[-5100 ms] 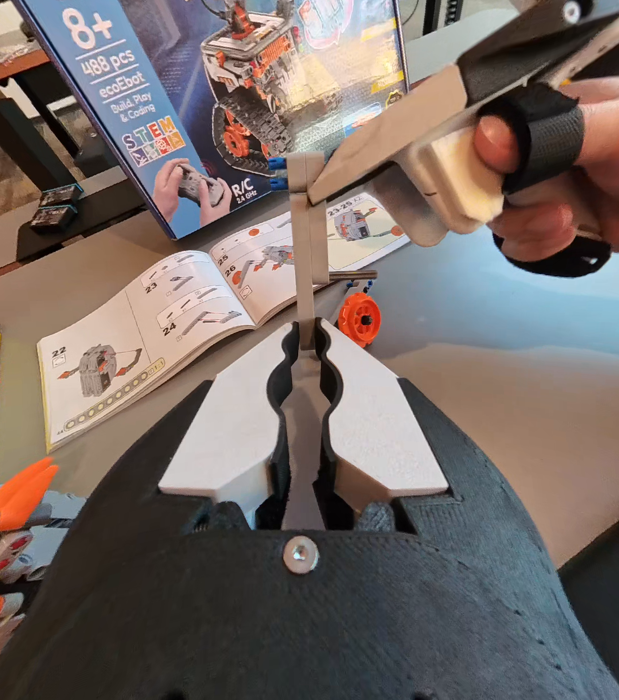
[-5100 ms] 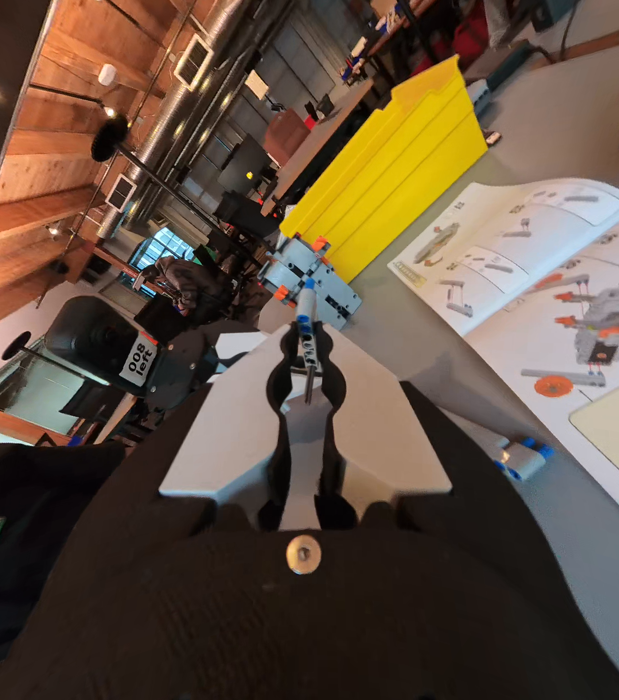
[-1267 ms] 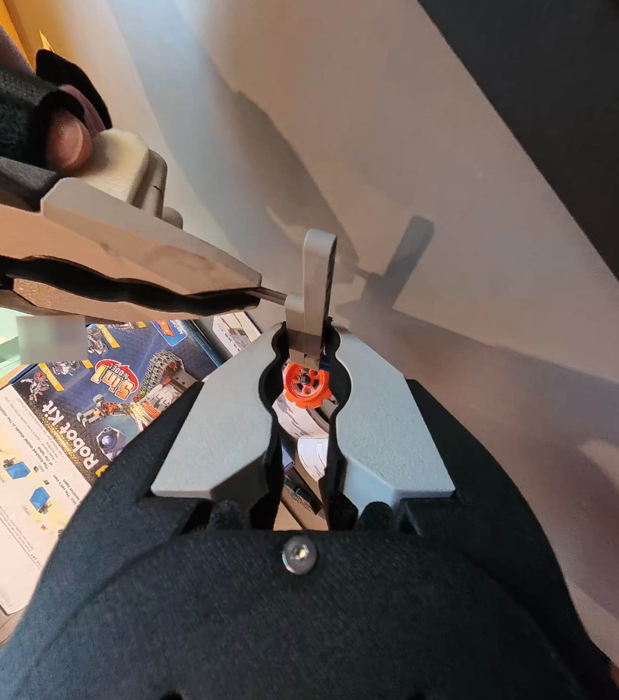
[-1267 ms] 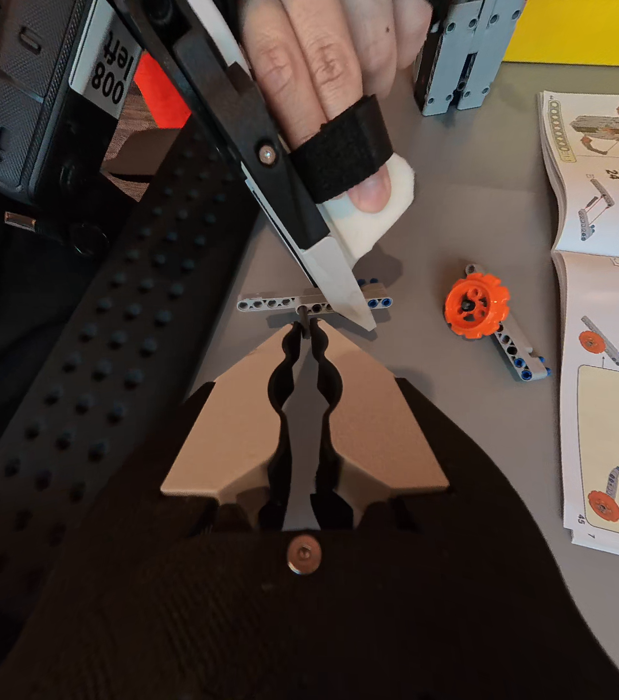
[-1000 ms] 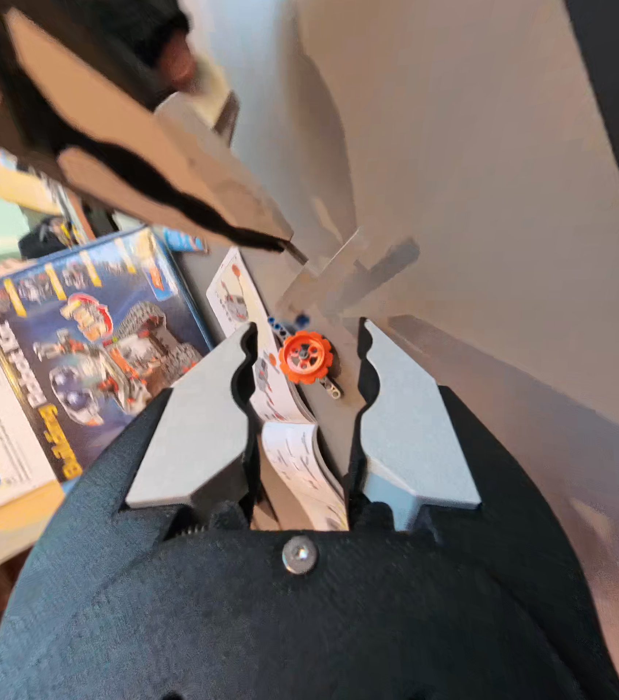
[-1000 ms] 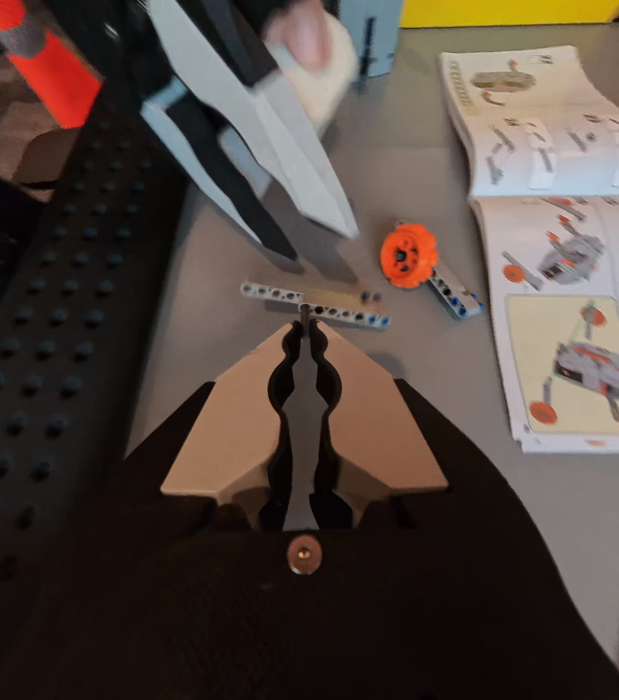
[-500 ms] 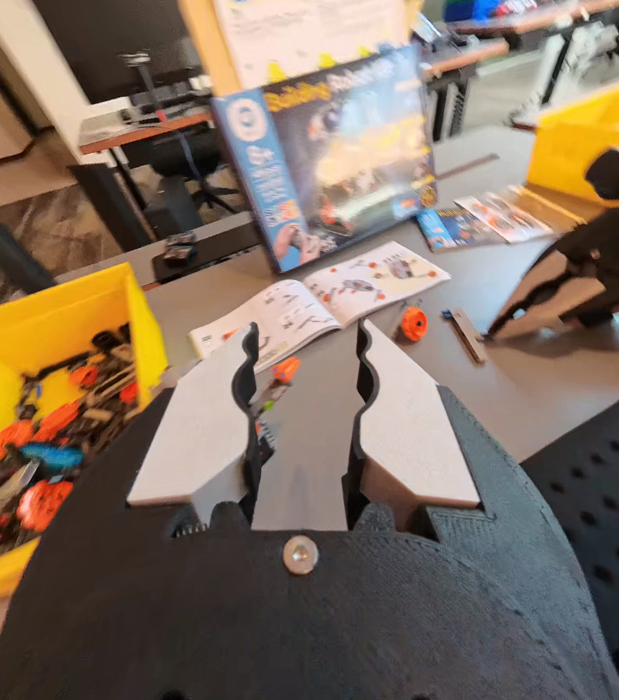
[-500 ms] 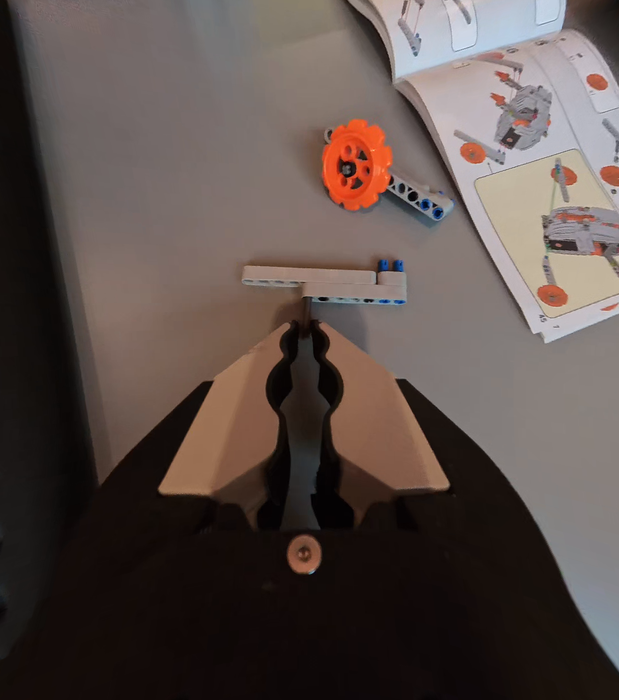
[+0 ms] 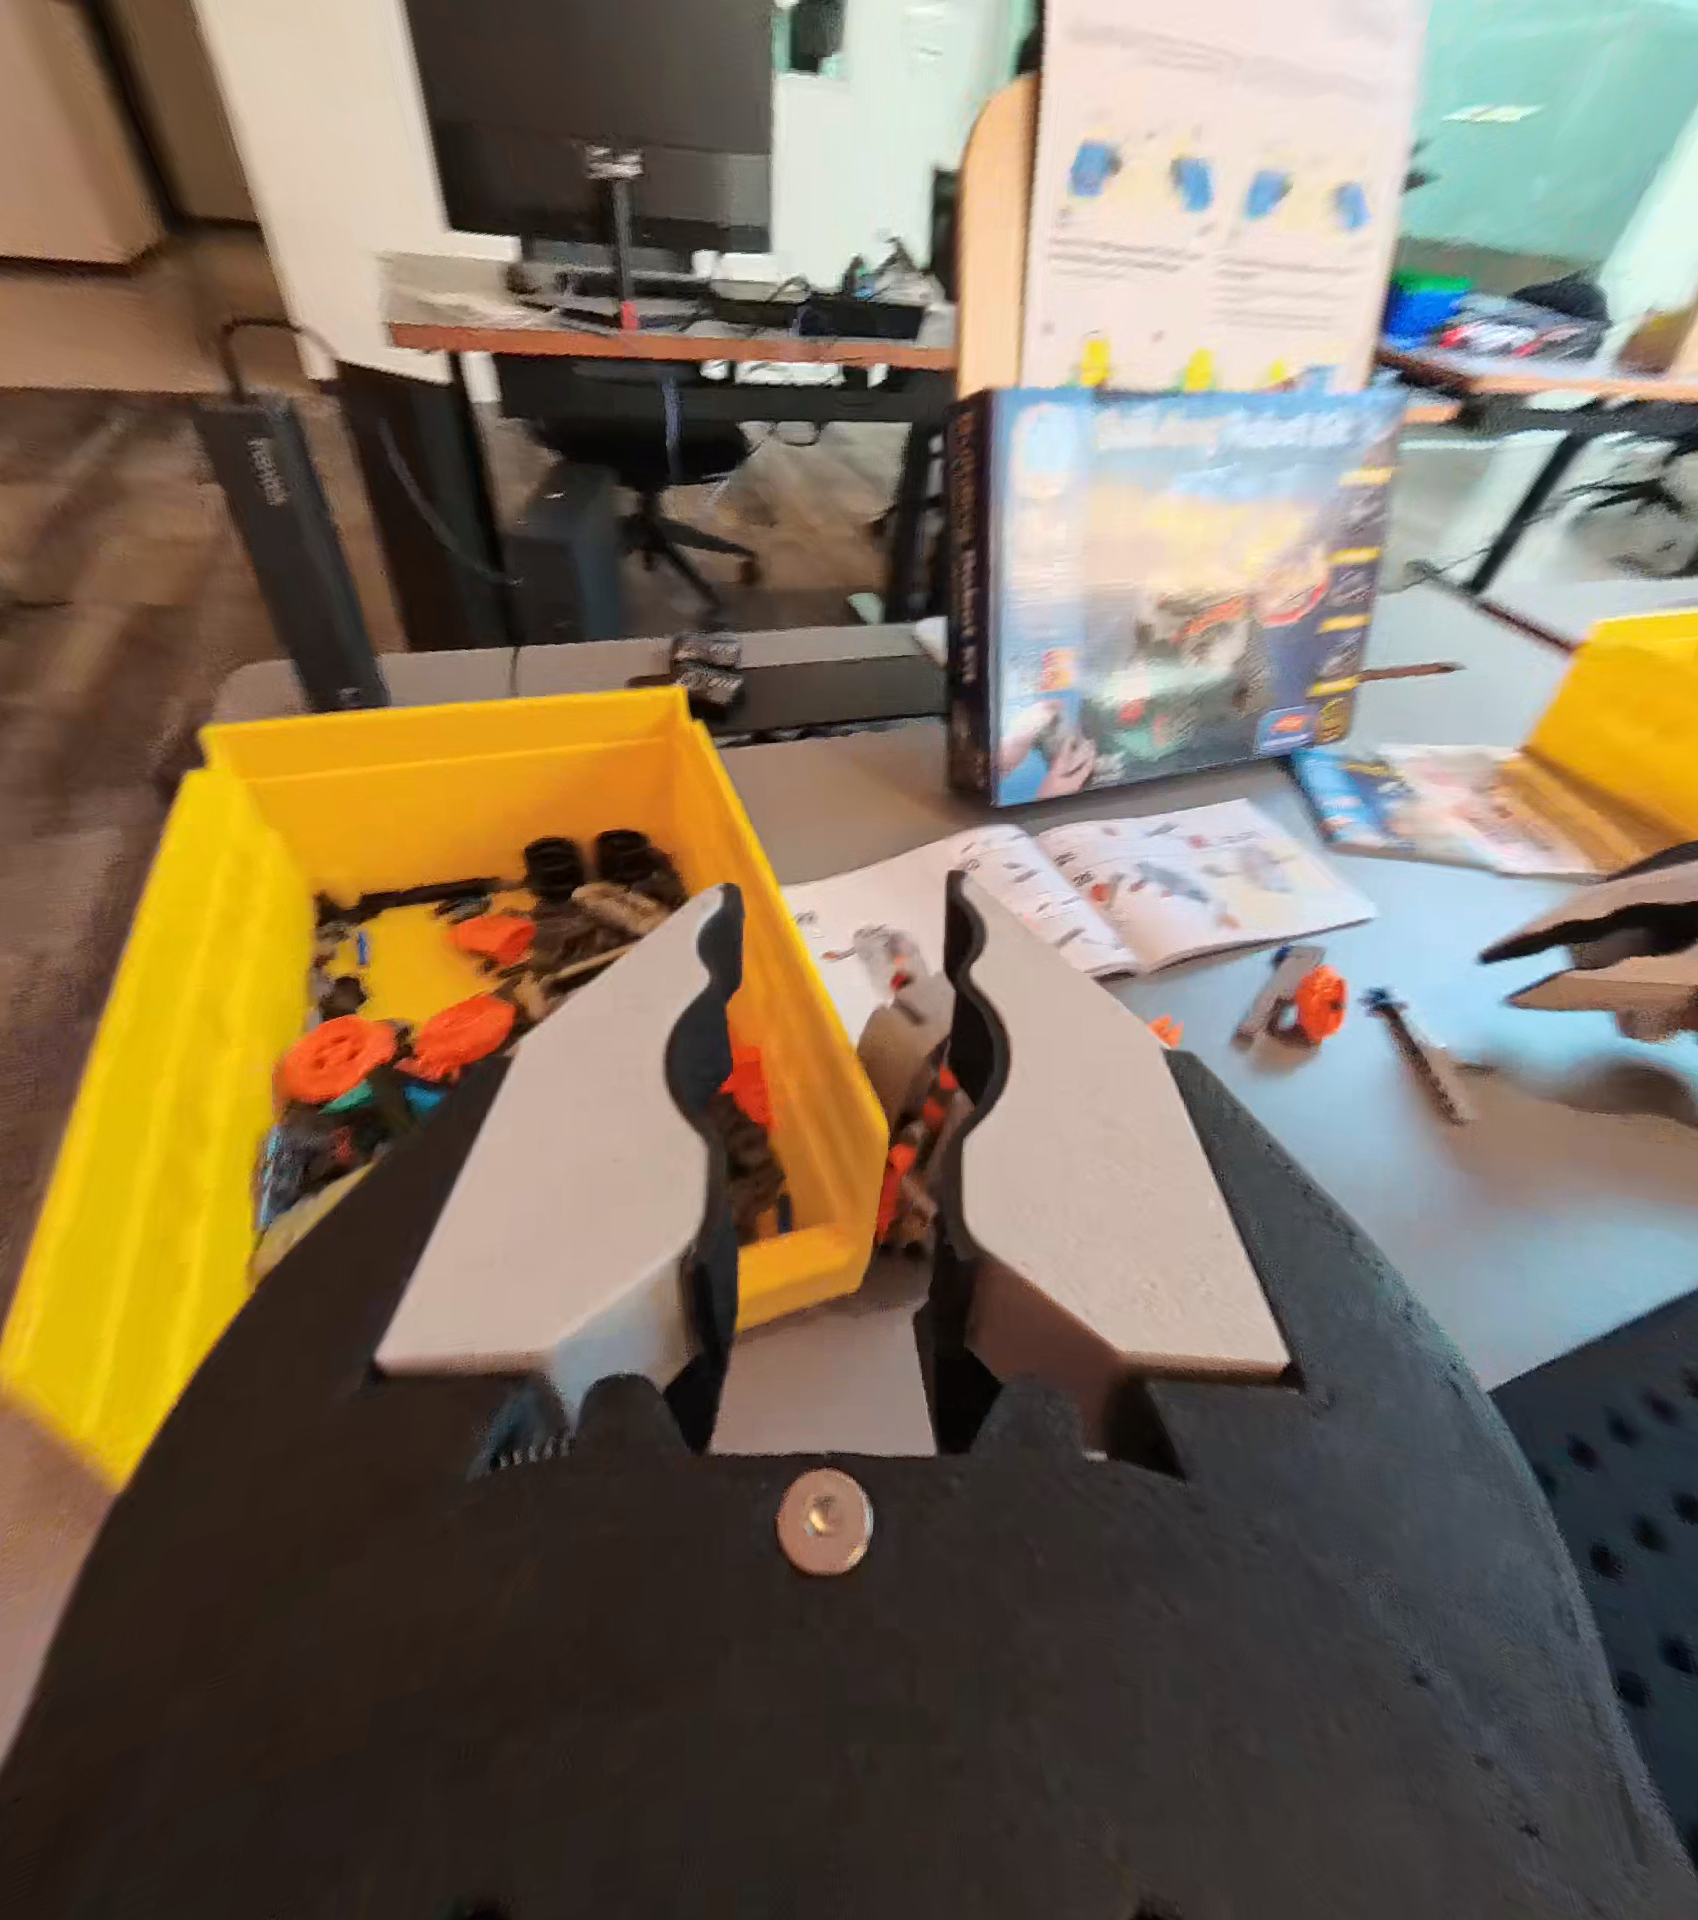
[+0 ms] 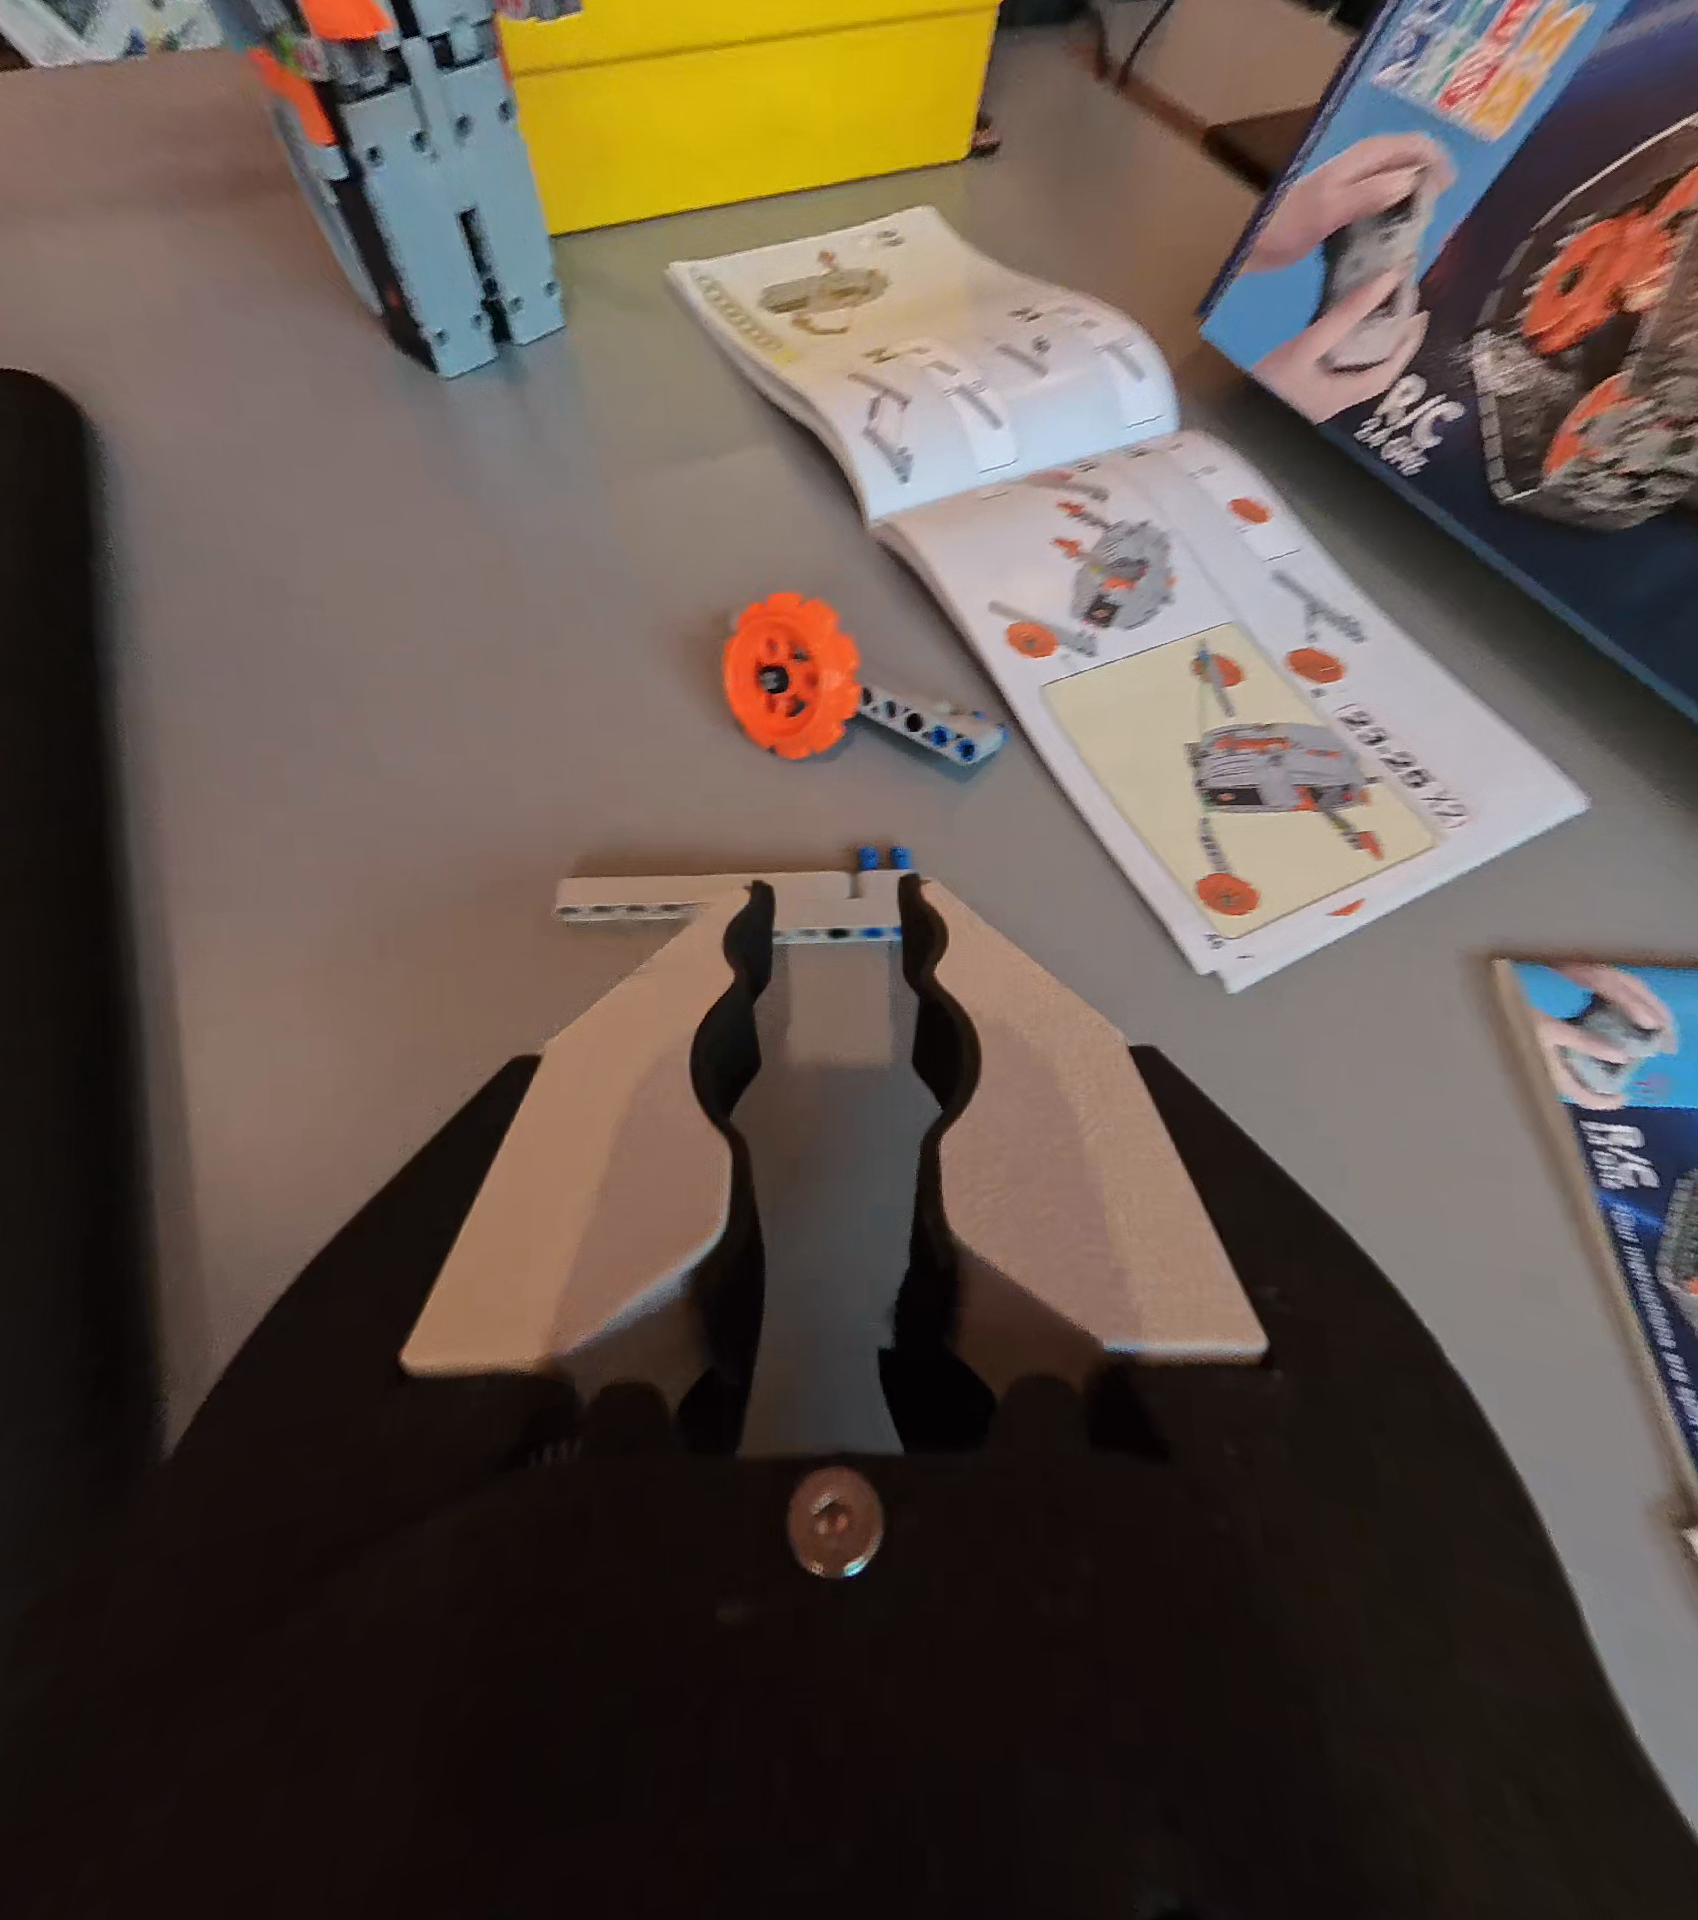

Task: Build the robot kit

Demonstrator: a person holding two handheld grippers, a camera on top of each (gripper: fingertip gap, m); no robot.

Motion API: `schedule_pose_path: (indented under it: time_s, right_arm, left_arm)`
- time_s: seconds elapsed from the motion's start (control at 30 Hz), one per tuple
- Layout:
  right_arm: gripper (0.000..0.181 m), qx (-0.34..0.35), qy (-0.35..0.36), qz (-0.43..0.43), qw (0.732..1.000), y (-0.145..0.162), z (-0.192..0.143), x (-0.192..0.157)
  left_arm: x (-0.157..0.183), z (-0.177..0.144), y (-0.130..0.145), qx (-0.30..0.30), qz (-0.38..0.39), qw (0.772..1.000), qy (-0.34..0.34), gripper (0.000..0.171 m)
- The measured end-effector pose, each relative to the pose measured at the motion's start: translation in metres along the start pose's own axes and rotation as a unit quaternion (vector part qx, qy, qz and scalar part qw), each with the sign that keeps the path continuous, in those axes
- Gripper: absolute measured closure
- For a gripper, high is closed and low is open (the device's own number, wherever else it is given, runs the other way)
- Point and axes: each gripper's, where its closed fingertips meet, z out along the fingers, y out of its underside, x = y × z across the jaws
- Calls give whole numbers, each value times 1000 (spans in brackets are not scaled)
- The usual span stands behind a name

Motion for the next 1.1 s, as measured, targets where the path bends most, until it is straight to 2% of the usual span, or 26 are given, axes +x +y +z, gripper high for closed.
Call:
schedule_pose_path:
  time_s: [0.07,0.23,0.4,0.57,0.6,0.7,0.77,0.9,1.0,1.1]
  right_arm:
    - [158,14,28,-5,1000,-2,-3,12]
    - [161,46,85,6,995,-6,-15,39]
    - [163,70,129,34,989,-5,-27,66]
    - [166,83,175,52,980,0,-39,91]
    - [167,84,182,57,978,1,-41,95]
    - [169,88,205,60,973,4,-46,103]
    - [170,88,214,59,971,4,-49,107]
    - [170,93,218,53,970,0,-49,111]
    - [171,90,225,44,969,-2,-51,113]
    - [170,90,217,36,971,-3,-49,110]
  left_arm:
    - [-18,9,-10,-9,-2,1000,-7,135]
    - [-68,31,-31,-102,48,991,-70,127]
    - [-93,57,-24,-250,81,961,-87,135]
    - [-138,95,8,-357,96,919,-133,148]
    - [-145,105,17,-368,92,916,-133,150]
    - [-163,133,45,-388,82,910,-124,171]
    - [-185,144,55,-424,68,890,-156,165]
    - [-185,175,74,-440,39,889,-116,165]
    - [-206,177,94,-492,24,857,-148,153]
    - [-203,193,93,-477,-49,867,-136,151]
